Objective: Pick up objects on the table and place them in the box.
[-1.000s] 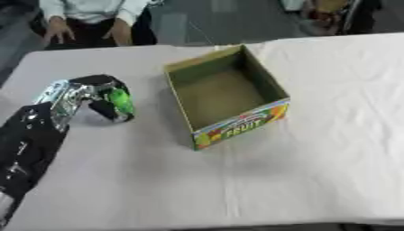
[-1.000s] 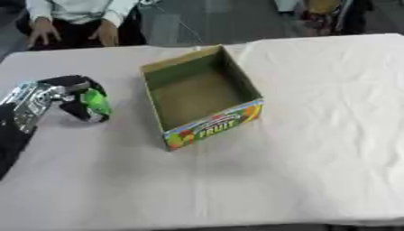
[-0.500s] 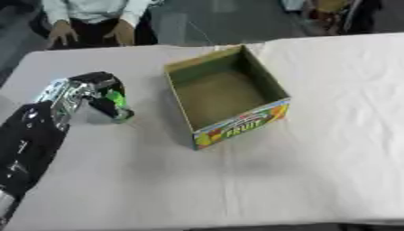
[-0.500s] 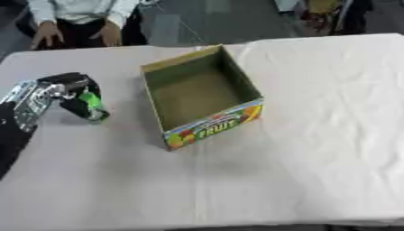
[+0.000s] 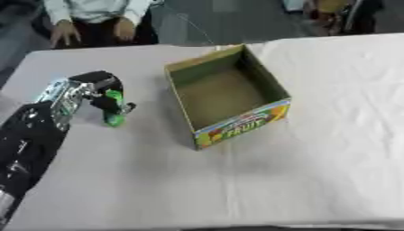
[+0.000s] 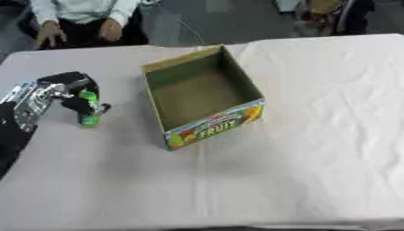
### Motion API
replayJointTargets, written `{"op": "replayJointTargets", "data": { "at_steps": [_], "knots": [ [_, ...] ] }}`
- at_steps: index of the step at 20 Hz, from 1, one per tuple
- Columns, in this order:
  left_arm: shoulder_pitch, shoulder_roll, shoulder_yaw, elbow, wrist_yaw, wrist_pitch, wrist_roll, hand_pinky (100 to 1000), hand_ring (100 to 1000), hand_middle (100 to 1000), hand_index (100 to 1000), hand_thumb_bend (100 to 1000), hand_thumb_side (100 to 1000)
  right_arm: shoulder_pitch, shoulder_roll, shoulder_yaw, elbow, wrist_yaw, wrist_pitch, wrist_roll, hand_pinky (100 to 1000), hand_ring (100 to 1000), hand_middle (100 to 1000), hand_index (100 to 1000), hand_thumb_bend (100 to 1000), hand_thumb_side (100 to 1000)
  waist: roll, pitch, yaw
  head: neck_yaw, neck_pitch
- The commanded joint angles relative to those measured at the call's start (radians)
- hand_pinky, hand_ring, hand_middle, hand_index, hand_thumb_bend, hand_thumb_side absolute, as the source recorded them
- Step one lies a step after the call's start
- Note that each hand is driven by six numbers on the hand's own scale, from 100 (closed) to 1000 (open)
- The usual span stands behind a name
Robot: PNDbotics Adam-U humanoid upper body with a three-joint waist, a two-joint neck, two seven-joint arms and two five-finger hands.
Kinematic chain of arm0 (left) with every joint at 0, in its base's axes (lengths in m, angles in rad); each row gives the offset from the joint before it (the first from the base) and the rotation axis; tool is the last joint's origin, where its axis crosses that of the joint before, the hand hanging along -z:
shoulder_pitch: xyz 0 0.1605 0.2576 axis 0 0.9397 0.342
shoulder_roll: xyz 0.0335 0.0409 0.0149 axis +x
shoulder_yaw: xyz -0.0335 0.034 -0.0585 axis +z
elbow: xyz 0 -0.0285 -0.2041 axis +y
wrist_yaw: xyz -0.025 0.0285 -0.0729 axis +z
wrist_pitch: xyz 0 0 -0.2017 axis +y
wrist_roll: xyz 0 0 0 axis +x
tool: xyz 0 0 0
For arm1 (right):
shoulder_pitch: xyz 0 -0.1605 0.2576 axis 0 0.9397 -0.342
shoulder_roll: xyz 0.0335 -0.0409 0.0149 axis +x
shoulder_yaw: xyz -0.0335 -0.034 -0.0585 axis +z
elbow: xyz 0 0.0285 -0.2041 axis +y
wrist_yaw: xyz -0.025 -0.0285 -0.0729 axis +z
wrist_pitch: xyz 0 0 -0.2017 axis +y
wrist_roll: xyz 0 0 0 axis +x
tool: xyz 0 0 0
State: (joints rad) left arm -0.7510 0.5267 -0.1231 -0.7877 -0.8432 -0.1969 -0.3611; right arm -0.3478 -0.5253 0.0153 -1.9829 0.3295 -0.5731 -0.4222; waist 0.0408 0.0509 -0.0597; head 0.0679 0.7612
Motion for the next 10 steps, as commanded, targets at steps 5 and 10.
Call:
{"op": "replayJointTargets", "data": {
  "at_steps": [5,10],
  "knots": [
    [-0.045,0.028,-0.002,-0.061,0.064,-0.015,0.048,100,100,161,437,307,530,-0.015,-0.011,-0.004,-0.017,0.002,0.002,0.001,322,462,542,652,100,661,-0.001,-0.013,0.002,0.012,-0.008],
    [-0.07,0.029,-0.011,-0.083,0.087,-0.01,0.028,100,100,158,437,309,528,-0.016,-0.011,-0.002,-0.017,0.002,0.002,0.001,323,462,542,652,100,661,0.001,-0.014,0.001,0.014,-0.007]
  ]
}}
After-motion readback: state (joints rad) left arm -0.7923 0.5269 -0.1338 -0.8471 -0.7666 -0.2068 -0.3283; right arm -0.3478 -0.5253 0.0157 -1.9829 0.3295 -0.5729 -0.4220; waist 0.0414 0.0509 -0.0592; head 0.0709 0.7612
